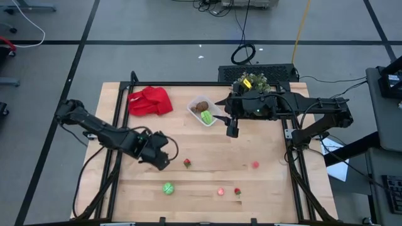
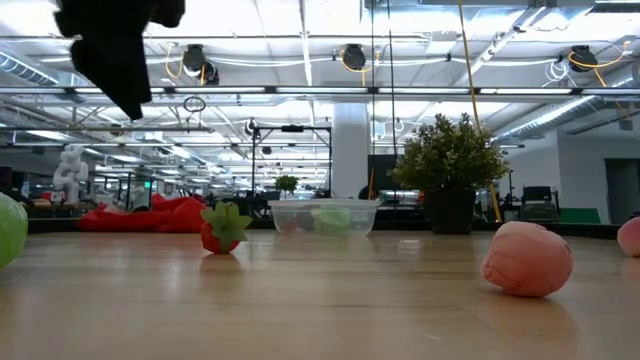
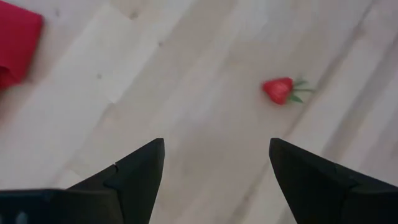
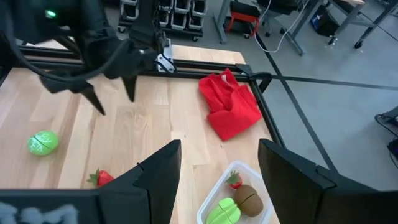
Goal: Pick and placing Produce into tupperware
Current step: Put the green cabbage into the transparent bin
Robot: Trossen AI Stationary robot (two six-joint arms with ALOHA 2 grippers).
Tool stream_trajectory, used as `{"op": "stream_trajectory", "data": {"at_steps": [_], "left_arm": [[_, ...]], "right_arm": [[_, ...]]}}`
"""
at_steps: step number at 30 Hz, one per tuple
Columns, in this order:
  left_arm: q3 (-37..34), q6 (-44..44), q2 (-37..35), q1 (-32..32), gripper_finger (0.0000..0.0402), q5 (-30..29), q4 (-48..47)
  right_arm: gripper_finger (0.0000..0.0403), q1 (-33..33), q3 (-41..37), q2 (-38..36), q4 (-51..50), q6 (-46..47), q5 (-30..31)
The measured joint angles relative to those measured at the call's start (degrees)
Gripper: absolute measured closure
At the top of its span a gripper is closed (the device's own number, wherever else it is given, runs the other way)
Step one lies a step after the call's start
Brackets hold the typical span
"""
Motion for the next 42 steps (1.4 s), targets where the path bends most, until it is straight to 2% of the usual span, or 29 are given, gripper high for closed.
{"op": "stream_trajectory", "data": {"at_steps": [12,22,27,42], "left_arm": [[0.0,-19.61,1.5,-11.39,0.0108,2.55,2.52],[0.0,-23.64,8.62,-13.92,0.0108,8.62,11.43],[0.0,-24.89,10.71,-14.82,0.0108,8.65,15.24],[0.03,-29.18,15.3,-16.53,0.0108,10.64,18.3]], "right_arm": [[0.0197,-0.06,0.0,0.12,0.47,-0.01,0.0],[0.0197,-0.04,-0.03,0.71,3.14,0.03,-0.02],[0.0197,-0.04,-0.04,0.96,3.0,0.02,-0.02],[0.0197,-0.04,-0.04,0.98,2.99,0.05,0.0]]}}
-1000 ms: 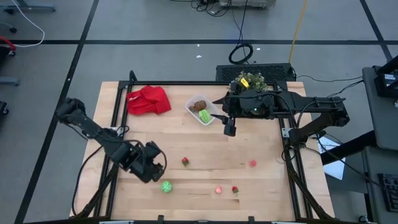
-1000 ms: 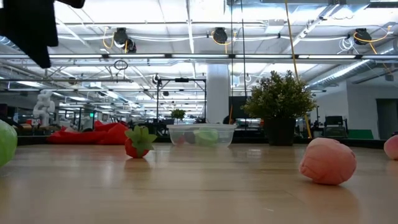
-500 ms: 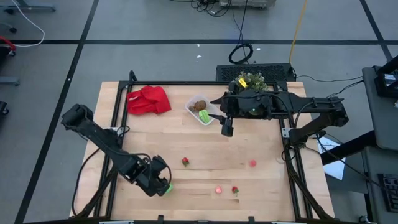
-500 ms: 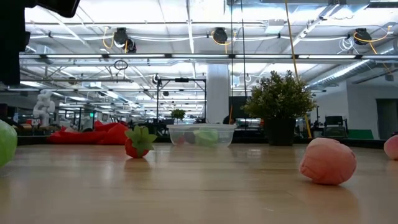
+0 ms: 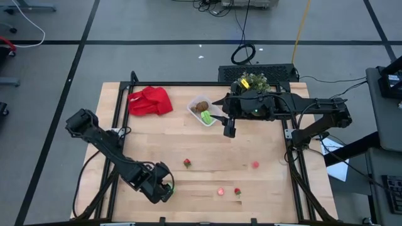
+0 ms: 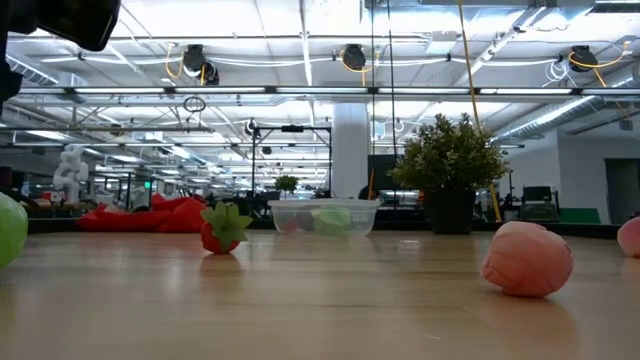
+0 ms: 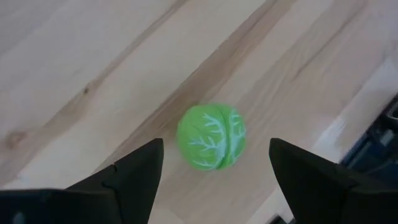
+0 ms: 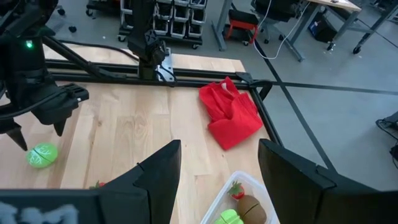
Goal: Pick and placing Produce into tupperware
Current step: Put the green cabbage into the transparent bin
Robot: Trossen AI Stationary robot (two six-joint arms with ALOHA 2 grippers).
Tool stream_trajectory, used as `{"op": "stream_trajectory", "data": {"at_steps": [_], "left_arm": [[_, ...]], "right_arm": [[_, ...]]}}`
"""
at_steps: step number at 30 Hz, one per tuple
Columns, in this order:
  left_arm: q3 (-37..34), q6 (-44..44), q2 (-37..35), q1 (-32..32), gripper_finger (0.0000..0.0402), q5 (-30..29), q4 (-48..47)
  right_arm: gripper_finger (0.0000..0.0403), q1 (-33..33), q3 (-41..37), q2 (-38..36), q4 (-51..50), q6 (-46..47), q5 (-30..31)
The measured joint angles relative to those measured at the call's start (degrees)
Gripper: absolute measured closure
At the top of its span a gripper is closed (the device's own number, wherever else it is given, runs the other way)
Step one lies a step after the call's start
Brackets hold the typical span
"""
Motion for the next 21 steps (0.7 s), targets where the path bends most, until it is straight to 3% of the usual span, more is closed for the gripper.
{"op": "stream_trajectory", "data": {"at_steps": [15,21], "left_arm": [[-0.01,-0.18,3.72,0.0,0.0108,2.95,1.61],[0.01,-0.02,3.62,0.0,0.0108,2.49,2.2]], "right_arm": [[0.0197,0.28,0.0,0.0,0.44,0.12,-0.08],[0.0197,0.37,0.0,0.0,0.75,2.01,-2.91]]}}
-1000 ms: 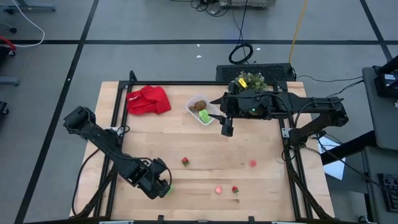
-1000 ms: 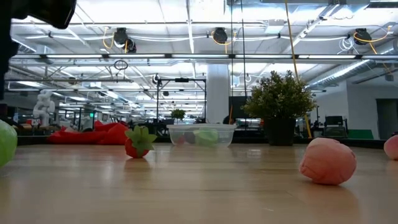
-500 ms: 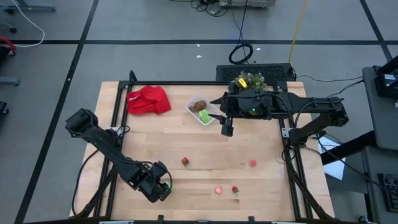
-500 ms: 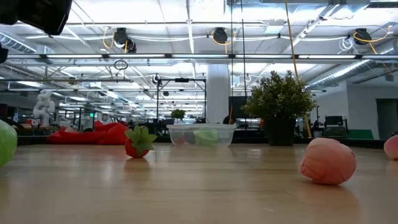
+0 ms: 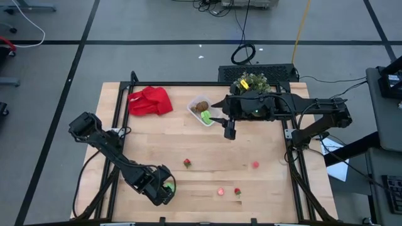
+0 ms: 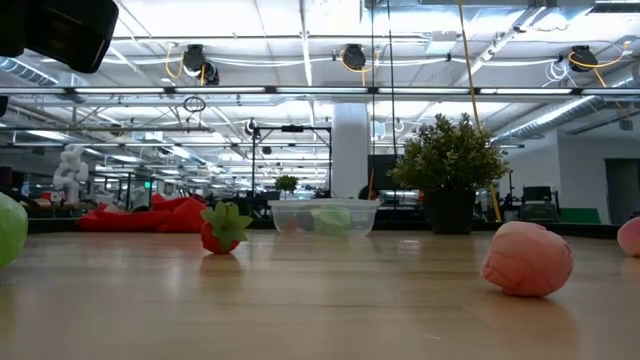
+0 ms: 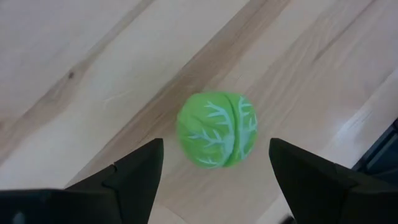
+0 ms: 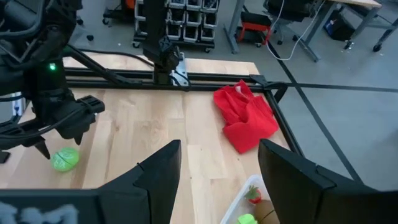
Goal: Pick and placing Produce into tupperware
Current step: Put the green cabbage into the transparent bin
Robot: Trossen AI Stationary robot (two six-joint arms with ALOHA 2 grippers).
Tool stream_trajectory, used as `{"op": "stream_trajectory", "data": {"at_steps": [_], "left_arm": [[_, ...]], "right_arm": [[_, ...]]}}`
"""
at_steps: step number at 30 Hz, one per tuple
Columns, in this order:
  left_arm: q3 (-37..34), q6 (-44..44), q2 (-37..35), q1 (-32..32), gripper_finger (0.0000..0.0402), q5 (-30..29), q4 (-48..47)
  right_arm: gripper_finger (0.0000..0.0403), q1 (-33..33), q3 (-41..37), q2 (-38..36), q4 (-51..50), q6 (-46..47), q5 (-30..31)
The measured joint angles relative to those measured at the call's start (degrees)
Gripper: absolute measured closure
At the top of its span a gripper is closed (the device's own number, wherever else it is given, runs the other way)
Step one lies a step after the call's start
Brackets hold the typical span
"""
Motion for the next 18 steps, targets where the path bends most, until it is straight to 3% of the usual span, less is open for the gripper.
{"op": "stream_trajectory", "data": {"at_steps": [18], "left_arm": [[0.0,2.17,0.41,1.5,0.0108,-0.4,0.08]], "right_arm": [[0.0197,0.0,0.0,0.0,0.36,0.0,-0.25]]}}
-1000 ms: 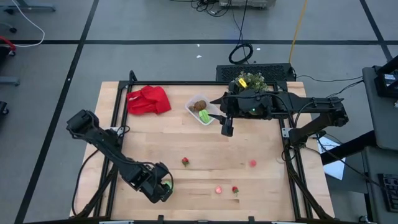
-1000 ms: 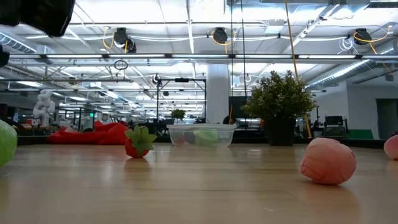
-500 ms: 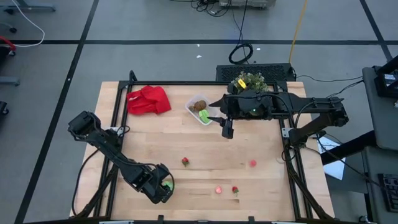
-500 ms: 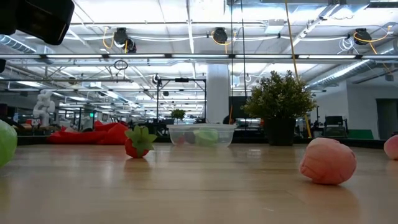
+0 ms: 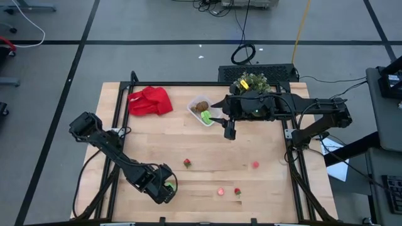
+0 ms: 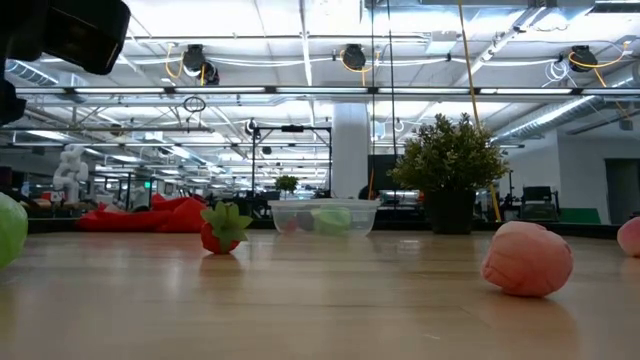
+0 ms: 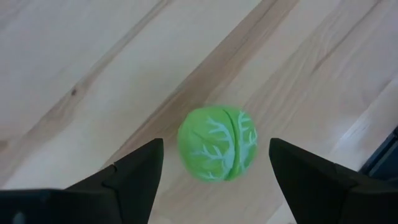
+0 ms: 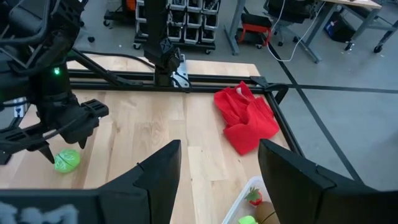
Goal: Pick and placing Produce into tupperware
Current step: Put the green cabbage into the transparent bin
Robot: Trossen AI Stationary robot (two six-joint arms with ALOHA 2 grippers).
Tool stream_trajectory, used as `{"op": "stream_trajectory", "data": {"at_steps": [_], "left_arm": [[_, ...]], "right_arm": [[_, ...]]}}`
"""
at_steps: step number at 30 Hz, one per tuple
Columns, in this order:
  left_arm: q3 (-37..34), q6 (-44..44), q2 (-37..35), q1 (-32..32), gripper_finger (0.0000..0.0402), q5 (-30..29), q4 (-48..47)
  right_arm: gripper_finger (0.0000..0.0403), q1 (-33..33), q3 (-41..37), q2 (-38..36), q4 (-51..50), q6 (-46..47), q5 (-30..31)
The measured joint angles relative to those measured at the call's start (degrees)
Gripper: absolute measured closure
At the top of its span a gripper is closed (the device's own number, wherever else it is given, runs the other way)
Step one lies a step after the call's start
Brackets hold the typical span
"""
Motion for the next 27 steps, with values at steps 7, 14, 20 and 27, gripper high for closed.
{"op": "stream_trajectory", "data": {"at_steps": [7,14,20,27], "left_arm": [[-0.02,1.29,2.67,0.99,0.0108,3.07,0.07],[-0.02,1.46,3.25,1.24,0.0108,3.49,0.49],[-0.02,1.44,3.4,1.22,0.0108,3.97,0.36],[0.03,1.44,4.8,1.39,0.0108,5.21,0.42]], "right_arm": [[0.0197,0.0,0.0,0.0,0.16,-0.02,0.0],[0.0197,0.0,0.0,0.0,0.21,-0.02,0.0],[0.0197,0.0,0.0,0.0,0.22,-0.02,0.0],[0.0197,0.0,0.0,0.0,0.26,-0.02,-0.02]]}}
